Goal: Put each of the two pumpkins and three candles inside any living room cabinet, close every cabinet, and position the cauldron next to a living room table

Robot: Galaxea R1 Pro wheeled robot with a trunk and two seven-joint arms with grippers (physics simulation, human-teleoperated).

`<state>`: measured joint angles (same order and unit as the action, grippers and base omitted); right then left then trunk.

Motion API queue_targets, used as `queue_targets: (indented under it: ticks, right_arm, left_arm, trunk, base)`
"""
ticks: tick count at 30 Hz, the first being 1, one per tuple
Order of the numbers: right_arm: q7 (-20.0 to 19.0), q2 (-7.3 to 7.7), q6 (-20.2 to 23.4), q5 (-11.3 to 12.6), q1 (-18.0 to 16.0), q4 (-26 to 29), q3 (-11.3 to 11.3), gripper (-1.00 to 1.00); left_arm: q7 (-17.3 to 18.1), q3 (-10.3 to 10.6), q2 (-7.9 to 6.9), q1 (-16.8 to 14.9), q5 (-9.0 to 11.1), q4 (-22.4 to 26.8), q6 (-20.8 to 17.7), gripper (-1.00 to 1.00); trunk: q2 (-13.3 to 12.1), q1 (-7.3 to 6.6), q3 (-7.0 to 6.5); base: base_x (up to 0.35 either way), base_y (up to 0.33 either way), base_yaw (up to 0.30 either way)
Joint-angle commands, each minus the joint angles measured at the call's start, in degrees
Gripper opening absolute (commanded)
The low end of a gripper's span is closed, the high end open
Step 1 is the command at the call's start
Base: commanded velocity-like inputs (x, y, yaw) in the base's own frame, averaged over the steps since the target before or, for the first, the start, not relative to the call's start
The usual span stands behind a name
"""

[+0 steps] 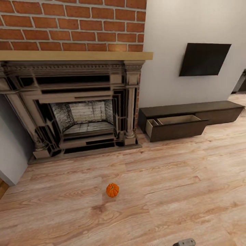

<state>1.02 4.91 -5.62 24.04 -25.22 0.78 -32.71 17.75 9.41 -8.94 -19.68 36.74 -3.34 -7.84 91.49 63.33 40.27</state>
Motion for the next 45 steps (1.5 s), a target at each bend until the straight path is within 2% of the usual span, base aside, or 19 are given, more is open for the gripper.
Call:
queue_targets:
  ticks: [1, 31, 45]
  right_arm:
    - [0.0, 0.00, 0.0, 0.1, 0.0, 0.0, 0.0, -1.00]
    - [0.1, 0.01, -0.1, 0.1, 0.0, -0.1, 0.0, -1.00]
    - [0.1, 0.01, 0.0, 0.1, 0.0, -0.1, 0.0, -1.00]
  left_arm:
    - [0.0, 0.0, -0.01, 0.0, 0.0, 0.0, 0.0, 1.00]
    - [0.0, 0.0, -0.03, 0.0, 0.0, 0.0, 0.0, 1.00]
    - [0.0, 0.0, -0.06, 0.0, 0.0, 0.0, 0.0, 1.00]
  trunk:
    - [0.0, 0.00, 0.00]
    - [0.0, 0.00, 0.01]
    - [0.0, 0.00, 0.81]
  base:
    - [0.000, 0.000, -0.281]
    - [0.000, 0.000, -0.281]
    - [0.000, 0.000, -0.228]
